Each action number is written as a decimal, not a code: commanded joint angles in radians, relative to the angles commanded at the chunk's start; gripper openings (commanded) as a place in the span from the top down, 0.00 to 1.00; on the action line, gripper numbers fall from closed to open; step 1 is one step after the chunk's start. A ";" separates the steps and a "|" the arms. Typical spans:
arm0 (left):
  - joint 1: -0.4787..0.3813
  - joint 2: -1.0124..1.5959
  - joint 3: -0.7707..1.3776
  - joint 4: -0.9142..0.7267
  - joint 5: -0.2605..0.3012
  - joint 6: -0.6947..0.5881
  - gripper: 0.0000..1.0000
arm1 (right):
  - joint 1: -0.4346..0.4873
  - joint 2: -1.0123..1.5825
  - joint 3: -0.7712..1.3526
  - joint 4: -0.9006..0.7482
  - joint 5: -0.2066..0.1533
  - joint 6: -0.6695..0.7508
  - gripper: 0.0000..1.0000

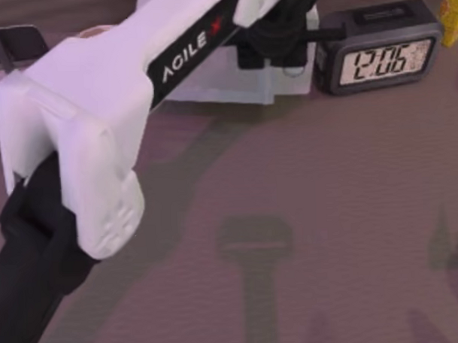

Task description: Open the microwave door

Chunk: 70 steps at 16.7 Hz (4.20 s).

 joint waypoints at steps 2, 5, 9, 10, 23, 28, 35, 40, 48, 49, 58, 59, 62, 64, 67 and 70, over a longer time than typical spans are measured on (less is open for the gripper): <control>0.004 -0.049 -0.098 0.046 0.008 0.021 1.00 | 0.000 0.000 0.000 0.000 0.000 0.000 0.00; 0.006 -0.123 -0.252 0.120 0.021 0.055 1.00 | 0.000 0.000 0.000 0.000 0.000 0.000 0.00; 0.008 -0.165 -0.321 0.163 0.031 0.073 1.00 | 0.000 0.000 0.000 0.000 0.000 0.000 0.00; 0.008 -0.165 -0.321 0.163 0.031 0.073 1.00 | 0.000 0.000 0.000 0.000 0.000 0.000 0.00; 0.008 -0.165 -0.321 0.163 0.031 0.073 1.00 | 0.000 0.000 0.000 0.000 0.000 0.000 0.00; 0.008 -0.165 -0.321 0.163 0.031 0.073 1.00 | 0.000 0.000 0.000 0.000 0.000 0.000 0.00; 0.000 -0.164 -0.325 0.167 0.036 0.073 1.00 | 0.000 0.000 0.000 0.000 0.000 0.000 0.00; 0.012 -0.255 -0.481 0.247 0.060 0.138 1.00 | 0.000 0.000 0.000 0.000 0.000 0.000 0.00; 0.015 -0.294 -0.546 0.285 0.076 0.170 1.00 | 0.000 0.000 0.000 0.000 0.000 0.000 0.00; 0.015 -0.294 -0.546 0.285 0.076 0.170 1.00 | 0.000 0.000 0.000 0.000 0.000 0.000 0.00; 0.015 -0.294 -0.546 0.285 0.076 0.170 1.00 | 0.000 0.000 0.000 0.000 0.000 0.000 0.00; 0.015 -0.294 -0.546 0.285 0.076 0.170 1.00 | 0.000 0.000 0.000 0.000 0.000 0.000 0.00; 0.015 -0.294 -0.546 0.285 0.076 0.170 1.00 | 0.000 0.000 0.000 0.000 0.000 0.000 0.00; 0.015 -0.294 -0.546 0.285 0.076 0.170 1.00 | 0.000 0.000 0.000 0.000 0.000 0.000 0.00; 0.015 -0.294 -0.546 0.285 0.076 0.170 1.00 | 0.000 0.000 0.000 0.000 0.000 0.000 0.00; 0.010 -0.306 -0.564 0.298 0.084 0.179 1.00 | 0.000 0.000 0.000 0.000 0.000 0.000 0.00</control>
